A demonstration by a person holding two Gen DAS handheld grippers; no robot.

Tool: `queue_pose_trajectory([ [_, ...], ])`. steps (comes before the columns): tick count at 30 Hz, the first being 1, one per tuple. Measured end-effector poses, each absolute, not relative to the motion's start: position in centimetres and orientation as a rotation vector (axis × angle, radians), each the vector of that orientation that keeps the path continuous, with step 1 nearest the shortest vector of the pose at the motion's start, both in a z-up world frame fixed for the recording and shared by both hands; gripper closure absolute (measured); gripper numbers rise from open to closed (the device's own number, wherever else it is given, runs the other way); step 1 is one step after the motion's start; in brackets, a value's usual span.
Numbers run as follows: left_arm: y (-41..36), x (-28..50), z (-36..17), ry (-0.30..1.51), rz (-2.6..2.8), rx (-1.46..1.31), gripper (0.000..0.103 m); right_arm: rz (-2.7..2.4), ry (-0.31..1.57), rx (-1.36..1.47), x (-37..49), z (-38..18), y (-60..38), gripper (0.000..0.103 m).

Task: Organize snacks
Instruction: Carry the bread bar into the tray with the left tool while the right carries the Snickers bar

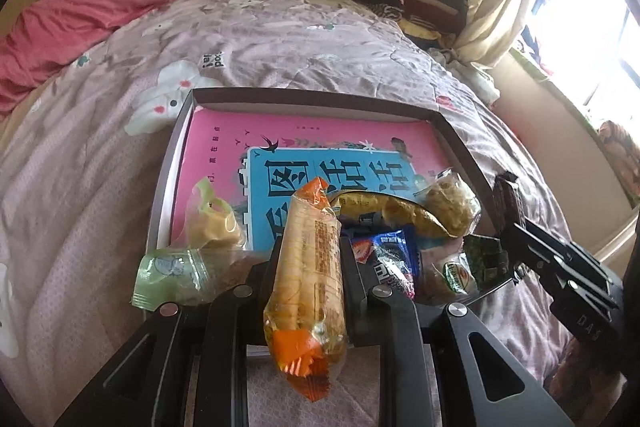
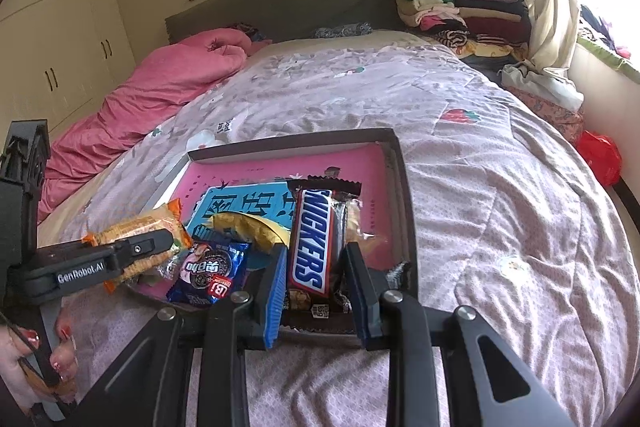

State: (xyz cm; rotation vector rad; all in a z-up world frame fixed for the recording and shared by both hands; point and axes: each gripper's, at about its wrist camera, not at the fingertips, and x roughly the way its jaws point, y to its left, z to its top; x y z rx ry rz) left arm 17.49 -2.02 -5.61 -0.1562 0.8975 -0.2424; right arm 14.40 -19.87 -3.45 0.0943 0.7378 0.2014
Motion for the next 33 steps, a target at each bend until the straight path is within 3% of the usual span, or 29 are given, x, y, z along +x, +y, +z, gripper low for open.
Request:
queue_pose_trajectory([
  [33, -3.9, 17.7, -6.2, 0.905, -0.258, -0.088, 0.079, 0.241, 0.81, 0.096, 16.6, -5.9, -17.9, 0.074],
])
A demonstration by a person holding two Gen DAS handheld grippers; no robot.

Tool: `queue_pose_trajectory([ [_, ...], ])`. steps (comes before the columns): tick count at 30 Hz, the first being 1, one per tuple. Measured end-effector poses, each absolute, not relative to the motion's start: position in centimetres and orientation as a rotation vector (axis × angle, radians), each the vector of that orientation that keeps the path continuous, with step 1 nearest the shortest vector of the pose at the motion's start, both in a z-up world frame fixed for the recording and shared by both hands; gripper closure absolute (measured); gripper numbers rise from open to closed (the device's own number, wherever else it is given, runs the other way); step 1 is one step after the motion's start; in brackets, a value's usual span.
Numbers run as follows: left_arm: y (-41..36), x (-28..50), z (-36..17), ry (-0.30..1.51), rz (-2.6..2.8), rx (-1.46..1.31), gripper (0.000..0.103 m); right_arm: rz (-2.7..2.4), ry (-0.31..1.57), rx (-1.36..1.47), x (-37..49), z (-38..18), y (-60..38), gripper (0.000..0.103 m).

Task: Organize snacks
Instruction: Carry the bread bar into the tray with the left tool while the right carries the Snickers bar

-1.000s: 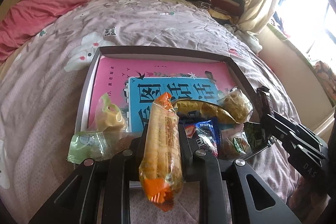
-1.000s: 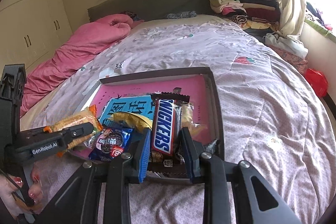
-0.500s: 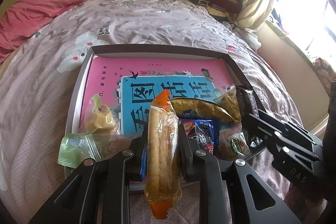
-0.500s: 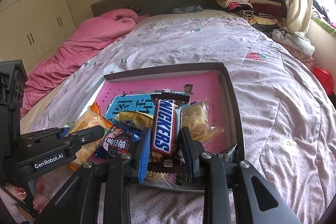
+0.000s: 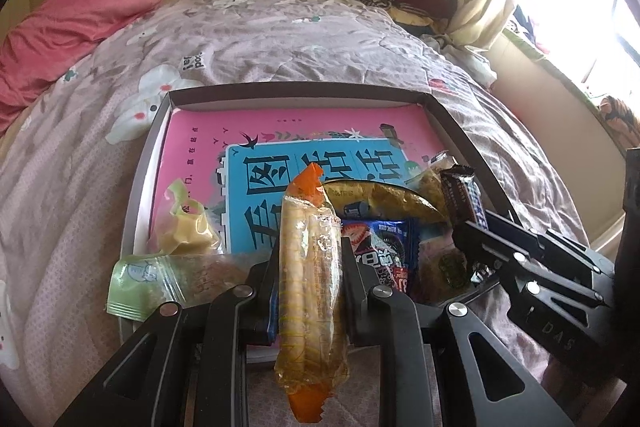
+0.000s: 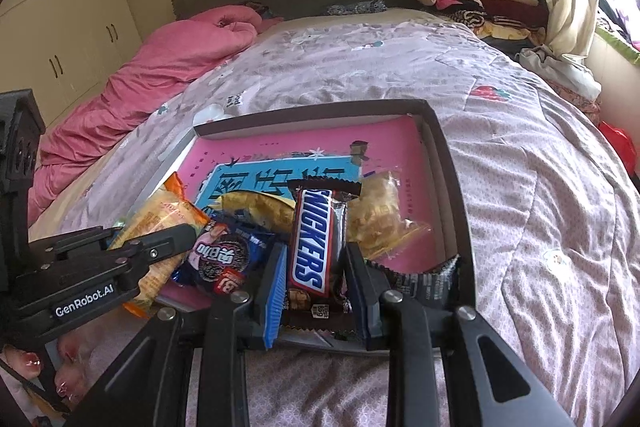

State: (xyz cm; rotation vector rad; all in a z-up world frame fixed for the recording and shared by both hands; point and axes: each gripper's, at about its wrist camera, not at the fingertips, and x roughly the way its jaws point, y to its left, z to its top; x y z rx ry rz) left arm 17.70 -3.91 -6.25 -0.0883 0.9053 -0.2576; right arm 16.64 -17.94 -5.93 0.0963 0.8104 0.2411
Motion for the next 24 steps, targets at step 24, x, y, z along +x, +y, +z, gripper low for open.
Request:
queue_pose_trajectory([
  [24, -4.32, 18.12, -6.16, 0.899, -0.254, -0.069, 0.079, 0.239, 0.806, 0.1, 16.22, -5.6, -18.09, 0.073],
])
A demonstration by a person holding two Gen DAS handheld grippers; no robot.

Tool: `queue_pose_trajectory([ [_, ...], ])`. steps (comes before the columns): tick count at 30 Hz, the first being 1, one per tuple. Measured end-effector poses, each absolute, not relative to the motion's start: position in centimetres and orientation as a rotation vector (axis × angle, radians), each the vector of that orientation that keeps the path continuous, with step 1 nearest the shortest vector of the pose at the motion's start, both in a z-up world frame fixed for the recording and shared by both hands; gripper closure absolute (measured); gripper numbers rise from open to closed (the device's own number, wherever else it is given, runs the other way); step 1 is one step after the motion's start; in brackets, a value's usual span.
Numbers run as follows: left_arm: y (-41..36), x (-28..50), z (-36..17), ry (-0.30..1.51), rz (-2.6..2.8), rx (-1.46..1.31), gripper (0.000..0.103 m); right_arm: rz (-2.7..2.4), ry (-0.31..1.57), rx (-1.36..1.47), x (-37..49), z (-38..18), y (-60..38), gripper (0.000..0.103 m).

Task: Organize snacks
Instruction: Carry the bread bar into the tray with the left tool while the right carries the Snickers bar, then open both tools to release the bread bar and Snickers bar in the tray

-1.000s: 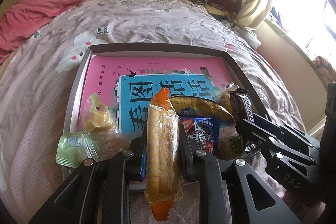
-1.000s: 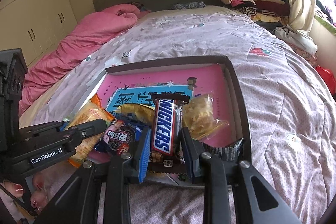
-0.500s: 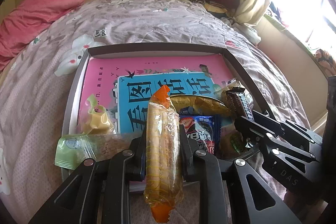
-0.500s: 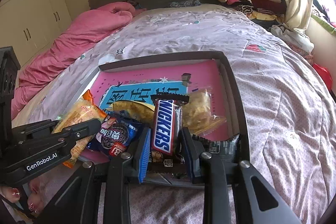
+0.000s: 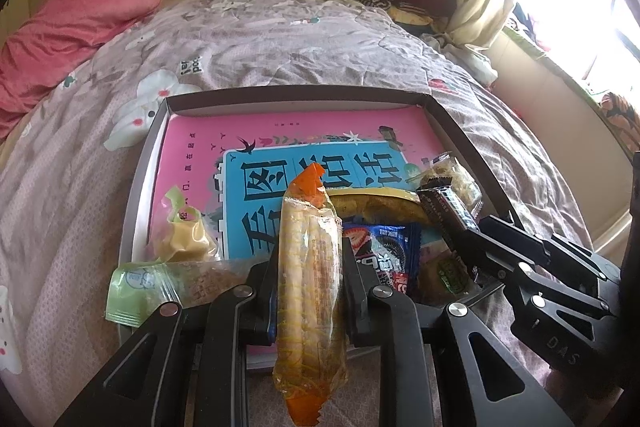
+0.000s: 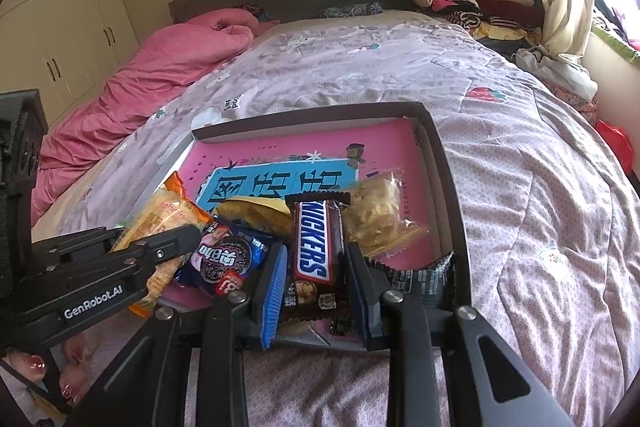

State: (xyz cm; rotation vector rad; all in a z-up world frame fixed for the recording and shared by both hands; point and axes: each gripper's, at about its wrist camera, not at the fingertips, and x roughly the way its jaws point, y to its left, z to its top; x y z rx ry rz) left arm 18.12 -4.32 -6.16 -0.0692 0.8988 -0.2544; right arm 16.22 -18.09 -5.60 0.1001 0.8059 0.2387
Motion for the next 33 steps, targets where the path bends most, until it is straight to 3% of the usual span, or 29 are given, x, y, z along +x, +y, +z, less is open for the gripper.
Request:
queue_pose_trajectory([
  [9, -4.3, 18.3, -5.7, 0.884, -0.235, -0.046, 0.078, 0.248, 0.806, 0.109, 15.6, -5.4, -18.2, 0.073],
  [14, -3.8, 18.2, -5.6, 0.882, -0.225, -0.061, 0.06, 0.247, 0.811, 0.121, 15.5, -5.4, -18.4, 0.073],
  [19, -3.5, 18.1, -5.4, 0.877, -0.213, -0.059, 0.051, 0.246, 0.812, 0.128, 15.5, -5.3, -18.4, 0.073],
  [33, -3.1, 17.8, -4.6, 0.869, -0.211, -0.065, 0.038, 0.223, 0.81, 0.134, 15.4, -5.2, -19.0, 0.072],
])
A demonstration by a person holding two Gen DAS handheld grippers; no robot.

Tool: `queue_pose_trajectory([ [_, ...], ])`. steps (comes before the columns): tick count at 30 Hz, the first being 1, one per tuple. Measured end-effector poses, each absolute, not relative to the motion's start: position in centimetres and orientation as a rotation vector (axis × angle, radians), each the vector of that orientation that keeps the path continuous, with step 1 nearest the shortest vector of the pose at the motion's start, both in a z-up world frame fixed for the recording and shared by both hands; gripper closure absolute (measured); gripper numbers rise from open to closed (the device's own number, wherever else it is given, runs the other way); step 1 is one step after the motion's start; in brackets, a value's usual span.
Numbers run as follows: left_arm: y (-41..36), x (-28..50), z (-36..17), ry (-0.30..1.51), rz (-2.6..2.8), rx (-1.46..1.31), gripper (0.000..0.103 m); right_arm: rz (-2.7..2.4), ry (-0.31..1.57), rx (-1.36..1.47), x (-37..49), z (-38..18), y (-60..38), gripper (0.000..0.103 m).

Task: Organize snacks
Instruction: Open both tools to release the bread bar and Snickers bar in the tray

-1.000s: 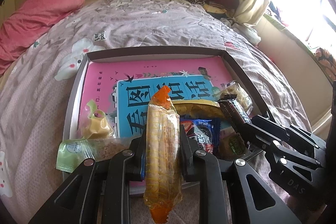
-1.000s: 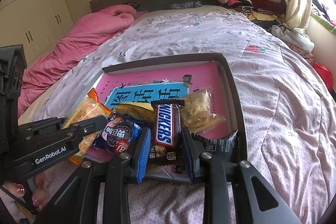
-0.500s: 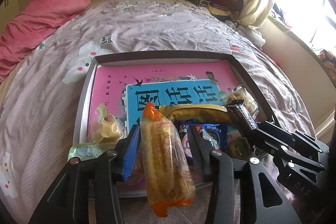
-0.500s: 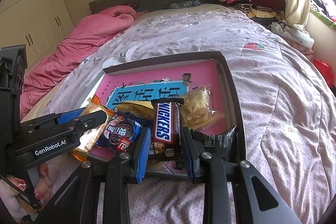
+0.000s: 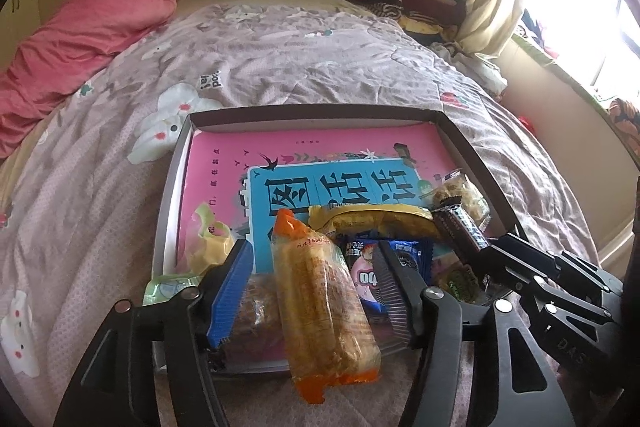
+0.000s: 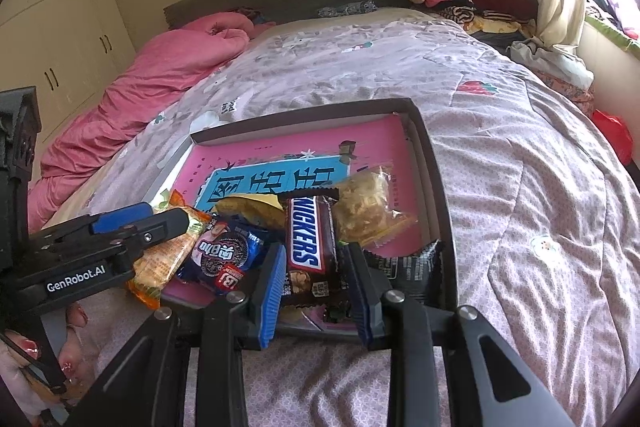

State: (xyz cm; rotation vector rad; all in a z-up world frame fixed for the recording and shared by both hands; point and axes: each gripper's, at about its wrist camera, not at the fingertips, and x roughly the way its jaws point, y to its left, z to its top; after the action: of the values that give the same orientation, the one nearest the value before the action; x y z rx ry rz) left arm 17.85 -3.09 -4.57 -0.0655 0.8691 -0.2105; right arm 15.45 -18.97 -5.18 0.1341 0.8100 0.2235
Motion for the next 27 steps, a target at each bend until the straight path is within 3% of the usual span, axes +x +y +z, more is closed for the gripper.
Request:
queue_pose_trajectory([
  [19, -0.9, 16.8, -2.2, 0.819, -0.178, -0.089, 0.028, 0.181, 0.777, 0.139, 15.0, -4.1, -20.1, 0.066],
  [27, -1.1, 15.7, -1.2, 0.808, -0.175, -0.069, 0.026, 0.171, 0.741, 0.121, 14.2, -2.9, -20.2, 0.054],
])
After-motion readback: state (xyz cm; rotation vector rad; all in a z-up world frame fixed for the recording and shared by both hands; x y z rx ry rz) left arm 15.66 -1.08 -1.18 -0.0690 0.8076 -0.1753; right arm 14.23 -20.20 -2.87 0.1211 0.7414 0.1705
